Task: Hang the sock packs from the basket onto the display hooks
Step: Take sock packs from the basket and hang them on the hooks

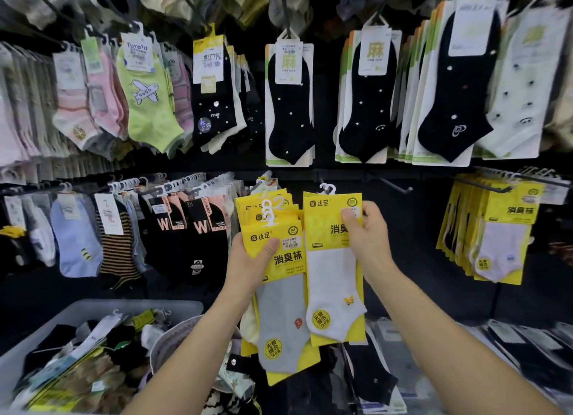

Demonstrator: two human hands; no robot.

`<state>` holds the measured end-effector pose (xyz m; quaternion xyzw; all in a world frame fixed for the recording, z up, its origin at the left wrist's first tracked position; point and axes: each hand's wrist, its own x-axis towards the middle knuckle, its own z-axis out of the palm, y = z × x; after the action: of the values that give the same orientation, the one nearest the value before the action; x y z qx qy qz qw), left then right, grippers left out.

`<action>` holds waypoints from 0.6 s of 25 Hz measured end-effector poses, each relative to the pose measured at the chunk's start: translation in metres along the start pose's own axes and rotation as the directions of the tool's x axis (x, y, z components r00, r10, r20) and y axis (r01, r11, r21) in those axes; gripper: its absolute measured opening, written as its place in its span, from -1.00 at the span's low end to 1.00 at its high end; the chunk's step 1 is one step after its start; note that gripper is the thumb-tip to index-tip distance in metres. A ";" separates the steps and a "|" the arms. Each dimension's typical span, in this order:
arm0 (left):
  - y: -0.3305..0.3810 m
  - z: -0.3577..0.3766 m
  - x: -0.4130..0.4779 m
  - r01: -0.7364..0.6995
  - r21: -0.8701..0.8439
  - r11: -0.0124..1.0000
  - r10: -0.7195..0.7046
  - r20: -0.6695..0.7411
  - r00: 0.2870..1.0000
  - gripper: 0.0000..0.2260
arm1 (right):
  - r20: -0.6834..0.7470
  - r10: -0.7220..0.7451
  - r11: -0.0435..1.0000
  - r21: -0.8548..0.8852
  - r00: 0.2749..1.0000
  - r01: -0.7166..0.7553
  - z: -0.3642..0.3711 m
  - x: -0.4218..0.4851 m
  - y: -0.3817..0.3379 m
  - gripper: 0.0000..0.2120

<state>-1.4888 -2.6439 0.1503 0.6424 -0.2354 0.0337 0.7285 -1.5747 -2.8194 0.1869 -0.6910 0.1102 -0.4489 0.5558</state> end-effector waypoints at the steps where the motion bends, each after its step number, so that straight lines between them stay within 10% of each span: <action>1: 0.000 -0.002 0.000 -0.004 0.008 1.000 0.004 -0.011 1.000 -0.76 | 0.005 0.001 1.000 -0.016 1.000 0.000 0.002 0.002 0.000 -0.91; 15: 0.007 -0.016 -0.007 -0.026 0.123 0.992 0.027 -0.002 1.000 -0.69 | -0.108 0.141 0.903 -0.393 0.984 -0.172 0.013 0.025 0.016 -0.76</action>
<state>-1.4932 -2.6257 0.1531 0.6829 -0.2401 0.0588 0.6874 -1.5456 -2.8328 0.1855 -0.7611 0.2763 -0.3971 0.4320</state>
